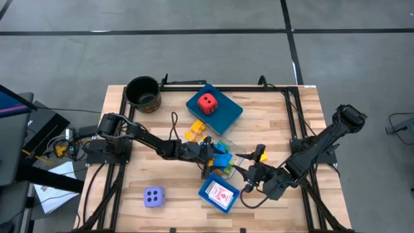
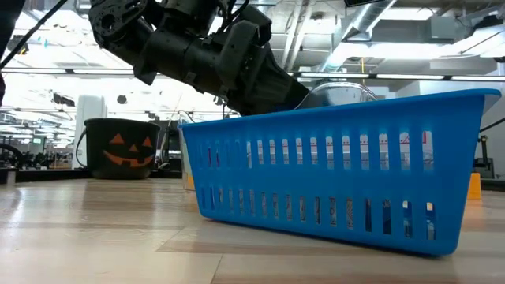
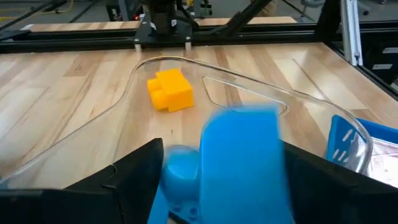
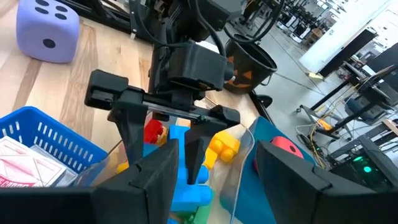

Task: Pick & Place Toys
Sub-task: Put the sky blue game piece block into the transparent bin, then put the purple dice into the ocean blue bin

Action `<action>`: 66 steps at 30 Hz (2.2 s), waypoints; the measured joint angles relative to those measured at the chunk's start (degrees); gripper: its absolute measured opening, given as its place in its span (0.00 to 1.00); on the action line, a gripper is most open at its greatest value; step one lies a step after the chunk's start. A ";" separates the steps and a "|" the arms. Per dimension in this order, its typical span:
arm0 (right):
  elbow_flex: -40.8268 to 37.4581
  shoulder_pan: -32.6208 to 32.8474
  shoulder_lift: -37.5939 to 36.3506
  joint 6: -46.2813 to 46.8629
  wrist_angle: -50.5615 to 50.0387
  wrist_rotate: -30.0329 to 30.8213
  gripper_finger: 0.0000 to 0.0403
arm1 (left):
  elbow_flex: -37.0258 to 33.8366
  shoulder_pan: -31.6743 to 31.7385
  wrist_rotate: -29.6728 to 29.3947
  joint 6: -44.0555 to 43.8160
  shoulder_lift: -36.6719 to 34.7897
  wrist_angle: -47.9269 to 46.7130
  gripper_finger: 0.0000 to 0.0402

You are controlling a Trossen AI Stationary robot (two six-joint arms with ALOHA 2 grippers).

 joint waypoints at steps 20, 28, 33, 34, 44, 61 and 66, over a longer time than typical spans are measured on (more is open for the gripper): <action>0.00 -0.58 0.00 3.68 -3.21 -0.04 0.51 | -0.02 -2.89 -2.29 1.94 -10.37 -11.72 0.77; 0.00 -2.05 0.00 4.78 -3.91 -0.26 0.51 | -5.85 -8.87 -3.79 2.02 -24.73 -18.51 0.80; 0.00 -2.03 0.00 5.00 -3.84 -0.37 0.51 | -9.21 -13.64 -7.06 1.64 -33.41 -21.53 0.89; 0.00 -2.03 0.00 4.98 -3.84 -0.37 0.51 | -9.34 -14.85 -7.58 1.59 -35.02 -22.15 0.92; 0.00 -1.95 0.00 5.03 -3.75 -0.39 0.51 | -9.35 -26.45 -19.63 -1.11 -46.16 -32.32 0.99; 0.00 -1.95 0.00 5.16 -3.49 -0.53 0.51 | -9.42 -39.02 -22.03 -26.52 -48.83 -46.35 1.00; 0.02 -1.98 0.00 5.16 -3.40 -0.61 0.51 | -9.42 -39.04 -22.28 -26.81 -48.83 -47.27 1.00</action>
